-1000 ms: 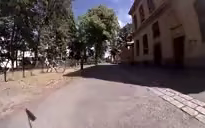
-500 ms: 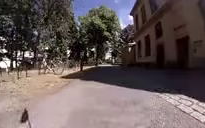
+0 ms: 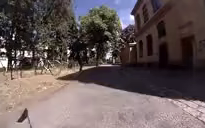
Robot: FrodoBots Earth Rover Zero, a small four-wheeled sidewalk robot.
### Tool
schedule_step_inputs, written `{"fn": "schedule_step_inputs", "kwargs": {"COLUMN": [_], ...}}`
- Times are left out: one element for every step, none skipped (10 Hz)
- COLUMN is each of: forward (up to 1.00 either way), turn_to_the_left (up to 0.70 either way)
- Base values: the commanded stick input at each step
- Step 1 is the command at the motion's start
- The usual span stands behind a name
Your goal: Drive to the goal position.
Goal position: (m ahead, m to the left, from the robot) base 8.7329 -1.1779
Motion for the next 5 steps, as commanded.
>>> {"fn": "schedule_step_inputs", "kwargs": {"forward": [0.85, 0.85, 0.85, 0.85, 0.85], "turn_to_the_left": [0.00, 0.00, 0.00, 0.00, 0.00]}}
